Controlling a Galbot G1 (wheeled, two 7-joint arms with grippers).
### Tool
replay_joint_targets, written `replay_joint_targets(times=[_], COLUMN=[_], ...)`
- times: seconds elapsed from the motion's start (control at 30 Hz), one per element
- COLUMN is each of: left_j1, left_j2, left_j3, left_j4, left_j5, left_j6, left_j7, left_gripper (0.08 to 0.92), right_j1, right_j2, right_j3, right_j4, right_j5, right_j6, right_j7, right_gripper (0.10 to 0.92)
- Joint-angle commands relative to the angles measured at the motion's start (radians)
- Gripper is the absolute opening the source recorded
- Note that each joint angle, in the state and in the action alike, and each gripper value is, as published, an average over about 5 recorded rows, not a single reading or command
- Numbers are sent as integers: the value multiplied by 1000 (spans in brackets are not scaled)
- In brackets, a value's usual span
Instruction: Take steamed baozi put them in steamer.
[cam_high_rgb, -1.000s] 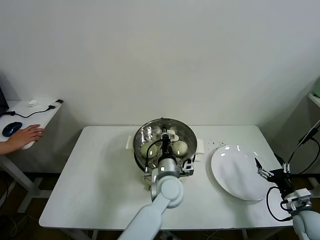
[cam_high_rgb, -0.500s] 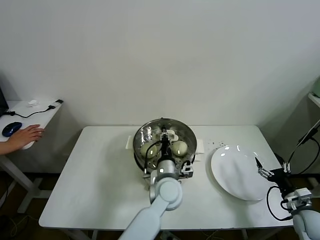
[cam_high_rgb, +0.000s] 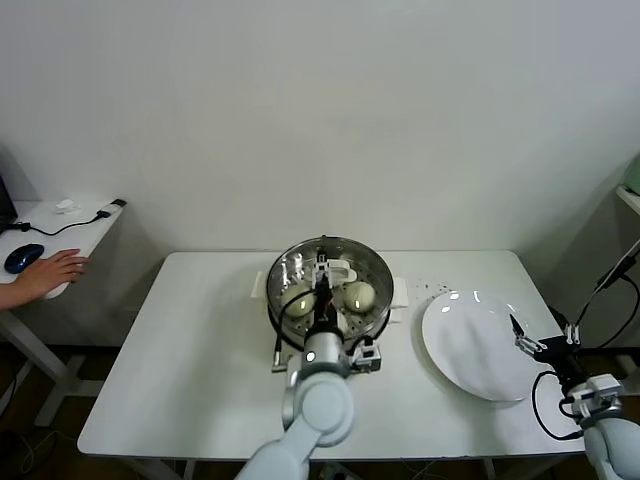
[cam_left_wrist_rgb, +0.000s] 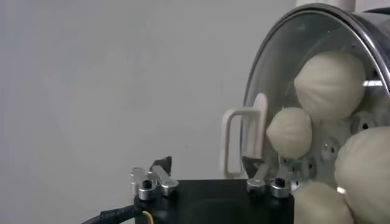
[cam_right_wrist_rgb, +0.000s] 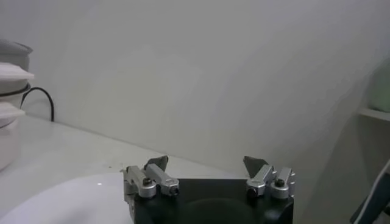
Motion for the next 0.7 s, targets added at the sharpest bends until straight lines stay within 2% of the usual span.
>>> replay_joint_targets(times=[0.03,0.2,0.3,0.37,0.53,0.7], left_j1=[179,249,284,314,420,534], left_j2=[121,184,196,192,148,89], left_j3=[-62,-199,-336,-437,-652,-783], left_j4=[-296,-371,-380,-386,-384,-372], left_j5=[-167,-439,-669,-837,-1181,-1478], left_j6=[-13,-95,-211,-293,-477,-614], left_j7=[-94,-270,-383,-428,-443,-453], left_gripper=[778,821,822,823,823,823], right_j1=[-1,-5,-8,-11,-15,-26], right_j2=[-2,5,21,30,52,77], right_j3=[-6,-11,-15,-18,-25,-23], right_j4=[29,59,81,92,111,133], right_j5=[-41,-69,-57,-61,-70,-73], right_j6=[-52,-75,-82,-81,-67,-57], right_j7=[39,43,47,53,63,65], right_gripper=[823,823,823,823,823,823])
